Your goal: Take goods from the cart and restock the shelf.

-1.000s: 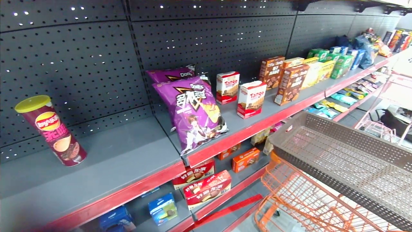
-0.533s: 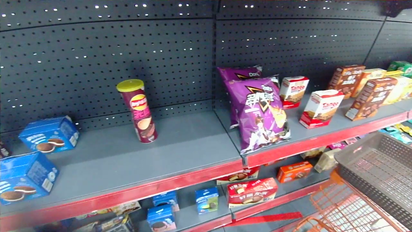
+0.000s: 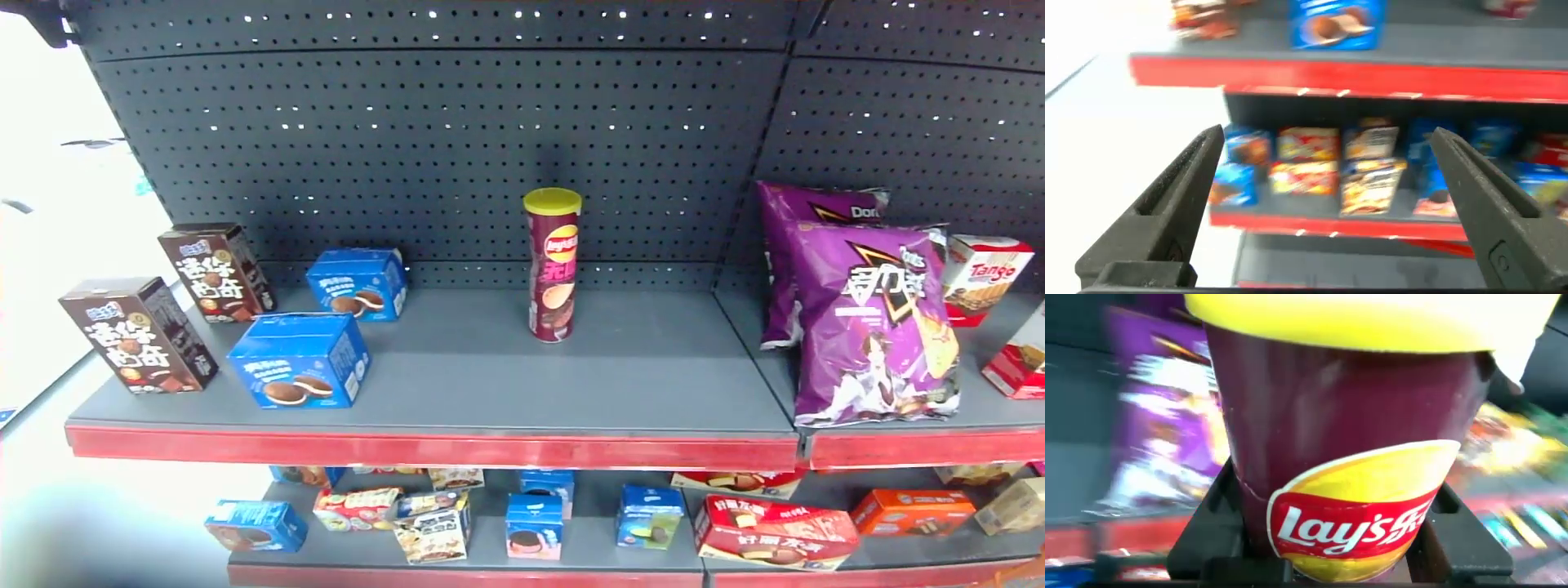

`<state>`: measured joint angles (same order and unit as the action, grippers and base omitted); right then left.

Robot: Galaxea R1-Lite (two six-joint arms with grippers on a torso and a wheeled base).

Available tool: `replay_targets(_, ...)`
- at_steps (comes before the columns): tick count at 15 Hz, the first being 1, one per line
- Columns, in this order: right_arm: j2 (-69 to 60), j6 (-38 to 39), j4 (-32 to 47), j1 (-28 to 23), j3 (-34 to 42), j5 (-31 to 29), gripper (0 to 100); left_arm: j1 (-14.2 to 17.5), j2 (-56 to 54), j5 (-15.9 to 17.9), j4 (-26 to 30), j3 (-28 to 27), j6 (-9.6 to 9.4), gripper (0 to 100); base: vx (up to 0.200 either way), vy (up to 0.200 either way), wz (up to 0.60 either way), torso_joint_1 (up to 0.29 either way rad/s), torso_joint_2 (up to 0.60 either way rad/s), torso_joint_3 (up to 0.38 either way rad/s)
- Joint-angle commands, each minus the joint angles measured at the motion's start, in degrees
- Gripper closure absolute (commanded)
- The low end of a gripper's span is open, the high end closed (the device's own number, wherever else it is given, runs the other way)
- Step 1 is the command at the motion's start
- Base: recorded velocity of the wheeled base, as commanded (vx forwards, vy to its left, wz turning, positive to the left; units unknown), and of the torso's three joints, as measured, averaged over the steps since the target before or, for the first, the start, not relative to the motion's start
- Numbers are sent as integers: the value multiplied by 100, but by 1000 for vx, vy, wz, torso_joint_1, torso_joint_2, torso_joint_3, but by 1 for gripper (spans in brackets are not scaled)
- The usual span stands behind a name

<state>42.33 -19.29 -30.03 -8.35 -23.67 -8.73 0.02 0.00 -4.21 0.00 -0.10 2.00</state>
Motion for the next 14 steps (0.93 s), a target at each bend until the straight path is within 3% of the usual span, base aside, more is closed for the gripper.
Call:
replay_targets(1,-93,-31,14,18,91,-6,100,-2,9,-1,0,1,2,0,0,0,0,0,0,0)
replay_targets(8,-225,-31,14,18,179,12,100,-2,9,16,9,1,-7,0,0,0,0,0,0,0)
replay_targets(11,-277,-40,5,18,267,275,100,-2,9,43,9,1,-15,0,0,0,-600,-1,1,2)
replay_targets(14,-277,-40,14,9,284,293,100,-2,9,43,9,1,-15,0,0,0,0,0,0,0)
